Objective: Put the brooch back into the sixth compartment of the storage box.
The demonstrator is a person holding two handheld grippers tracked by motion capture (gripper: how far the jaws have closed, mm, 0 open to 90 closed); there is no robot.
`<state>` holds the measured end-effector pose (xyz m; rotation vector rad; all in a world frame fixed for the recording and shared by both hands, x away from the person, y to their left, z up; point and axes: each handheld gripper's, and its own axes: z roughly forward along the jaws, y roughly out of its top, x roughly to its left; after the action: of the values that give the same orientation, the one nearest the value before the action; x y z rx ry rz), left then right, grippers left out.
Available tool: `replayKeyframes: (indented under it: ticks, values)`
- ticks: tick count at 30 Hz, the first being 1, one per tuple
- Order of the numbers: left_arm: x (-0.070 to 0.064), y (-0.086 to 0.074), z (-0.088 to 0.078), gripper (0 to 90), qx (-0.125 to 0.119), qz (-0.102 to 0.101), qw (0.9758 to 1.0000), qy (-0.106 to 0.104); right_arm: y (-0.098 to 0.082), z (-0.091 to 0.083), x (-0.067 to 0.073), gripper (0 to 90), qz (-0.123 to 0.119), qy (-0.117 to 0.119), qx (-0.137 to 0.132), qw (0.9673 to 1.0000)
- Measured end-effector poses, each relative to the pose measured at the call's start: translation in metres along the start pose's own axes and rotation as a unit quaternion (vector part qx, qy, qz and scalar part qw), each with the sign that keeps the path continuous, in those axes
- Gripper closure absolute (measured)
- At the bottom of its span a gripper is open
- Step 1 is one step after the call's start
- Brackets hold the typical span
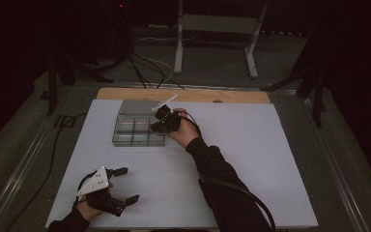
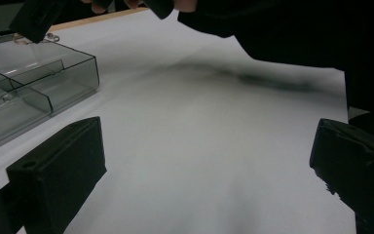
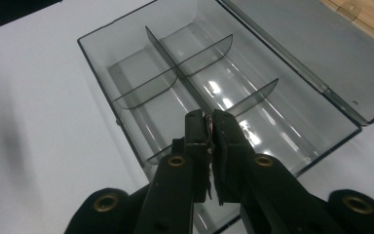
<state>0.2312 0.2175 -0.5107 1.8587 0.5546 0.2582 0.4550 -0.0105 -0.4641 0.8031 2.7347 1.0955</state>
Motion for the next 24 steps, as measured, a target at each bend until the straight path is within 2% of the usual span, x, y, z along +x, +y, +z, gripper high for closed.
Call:
replayKeyframes:
  ticks: [10,18,21,24]
  values:
    - [0.000,0.000,0.000,1.2,-0.001,-0.002,1.0000,-0.001,-0.002,0.006,-0.002,84.4,0.009,0.000,0.001,1.0000]
    - [0.000,0.000,0.000,1.2,-0.001,-0.001,1.0000,-0.001,-0.002,0.001,-0.001,58.0,0.010,0.005,-0.010,0.9999]
    - [0.000,0.000,0.000,1.2,-0.001,-0.002,1.0000,-0.001,-0.004,-0.003,-0.001,48.5,0.012,0.018,-0.022,0.9995]
    - [0.000,0.000,0.000,1.2,-0.002,-0.001,1.0000,0.000,-0.007,-0.006,-0.002,33.3,0.019,0.036,-0.032,0.9987]
